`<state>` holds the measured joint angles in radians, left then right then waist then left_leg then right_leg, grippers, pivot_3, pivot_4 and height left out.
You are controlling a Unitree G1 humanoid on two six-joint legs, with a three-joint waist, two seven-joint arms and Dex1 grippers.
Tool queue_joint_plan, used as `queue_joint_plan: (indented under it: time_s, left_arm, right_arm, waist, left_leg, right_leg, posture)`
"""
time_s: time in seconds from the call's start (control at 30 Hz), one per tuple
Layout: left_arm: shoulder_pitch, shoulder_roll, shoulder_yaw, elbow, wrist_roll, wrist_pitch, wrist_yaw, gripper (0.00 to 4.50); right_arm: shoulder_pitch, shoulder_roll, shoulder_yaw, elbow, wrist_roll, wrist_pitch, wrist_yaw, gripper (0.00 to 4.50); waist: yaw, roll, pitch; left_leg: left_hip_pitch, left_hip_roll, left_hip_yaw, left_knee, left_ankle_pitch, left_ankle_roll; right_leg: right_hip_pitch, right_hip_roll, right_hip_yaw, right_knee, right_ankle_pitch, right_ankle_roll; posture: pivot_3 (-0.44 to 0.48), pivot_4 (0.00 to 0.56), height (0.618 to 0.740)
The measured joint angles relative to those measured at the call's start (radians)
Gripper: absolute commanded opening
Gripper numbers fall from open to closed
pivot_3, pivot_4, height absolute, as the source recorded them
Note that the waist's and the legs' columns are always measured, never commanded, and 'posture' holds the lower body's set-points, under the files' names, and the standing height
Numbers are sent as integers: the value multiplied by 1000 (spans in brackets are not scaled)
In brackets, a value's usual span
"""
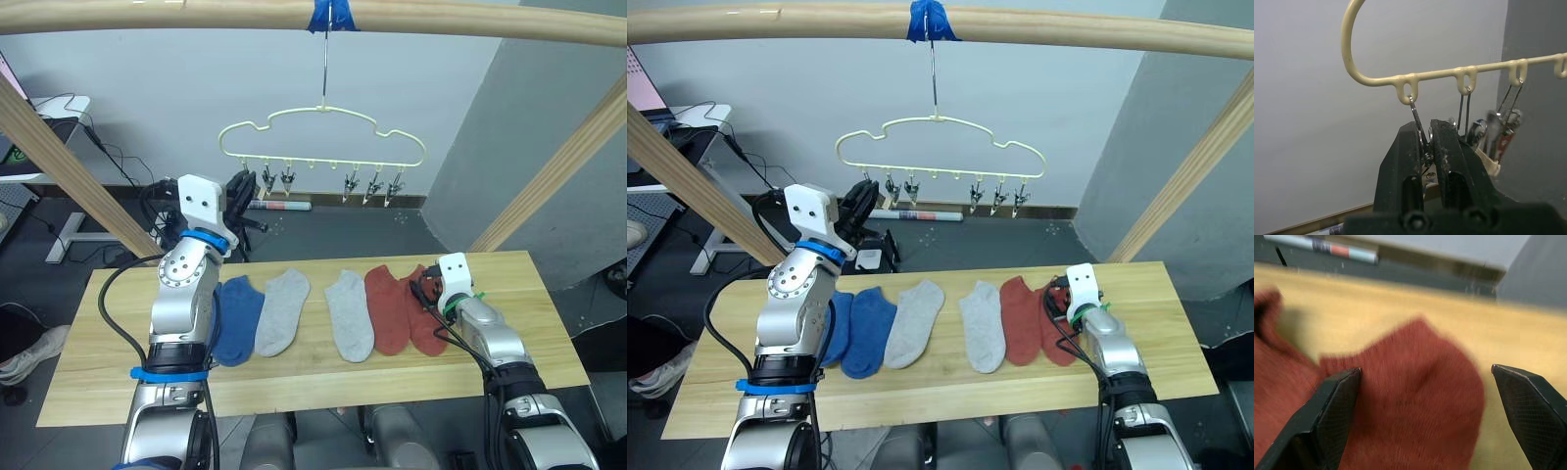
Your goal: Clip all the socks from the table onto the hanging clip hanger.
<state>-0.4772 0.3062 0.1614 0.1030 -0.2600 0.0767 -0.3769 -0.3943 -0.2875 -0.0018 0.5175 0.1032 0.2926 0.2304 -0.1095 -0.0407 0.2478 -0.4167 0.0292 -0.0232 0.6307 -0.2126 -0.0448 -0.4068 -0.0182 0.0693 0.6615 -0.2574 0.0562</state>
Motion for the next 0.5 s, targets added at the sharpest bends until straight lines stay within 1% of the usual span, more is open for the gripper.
queue_joint_plan:
  time_s: [0.13, 0.23, 0.33, 0.37, 0.43, 0.5]
  left_arm:
    - [4, 5, -1, -18, -2, 10, -8, 34]
    - [6, 9, 1, -22, -5, 21, -9, 34]
    - [6, 15, 1, -22, -12, 29, -20, 34]
    - [6, 18, 1, -23, -17, 33, -29, 34]
    - [7, 20, 2, -31, -34, 51, -38, 34]
    - [10, 23, 3, -51, -55, 75, -54, 34]
  right_arm:
    - [-11, 6, -17, 17, 2, 10, 11, 2434]
    - [-7, 11, -17, 13, 1, 12, 20, 1330]
    - [1, 11, -17, 1, -2, 17, 30, 238]
    - [13, 8, -15, -15, -4, 15, 35, 7]
    - [41, -9, -2, -51, -13, 7, 55, 0]
    - [75, -40, 26, -109, -39, -3, 86, 0]
  waist:
    - [0, 0, 0]
    - [0, 0, 0]
    - [0, 0, 0]
    - [1, 0, 0]
    - [2, 1, 1]
    - [1, 3, 4]
  left_leg:
    - [0, 0, 0, 0, 0, 0]
    - [1, 0, 0, 1, 0, 0]
    - [1, 0, 0, 1, 0, 0]
    - [1, 0, 0, 1, 0, 0]
    - [0, 0, 0, 1, 0, 0]
    - [0, 0, 0, 1, 0, 0]
  right_leg:
    - [0, 0, 0, 1, 0, 0]
    - [1, 0, 0, 1, 0, 0]
    - [1, 0, 0, 1, 0, 0]
    - [1, 0, 0, 1, 0, 0]
    - [1, 0, 0, 0, 0, 0]
    - [0, 0, 0, 0, 0, 0]
  posture:
    - [-146, 254, 740]
    - [-150, 269, 740]
    - [-150, 271, 740]
    - [-152, 266, 740]
    - [-154, 273, 740]
    - [-159, 270, 740]
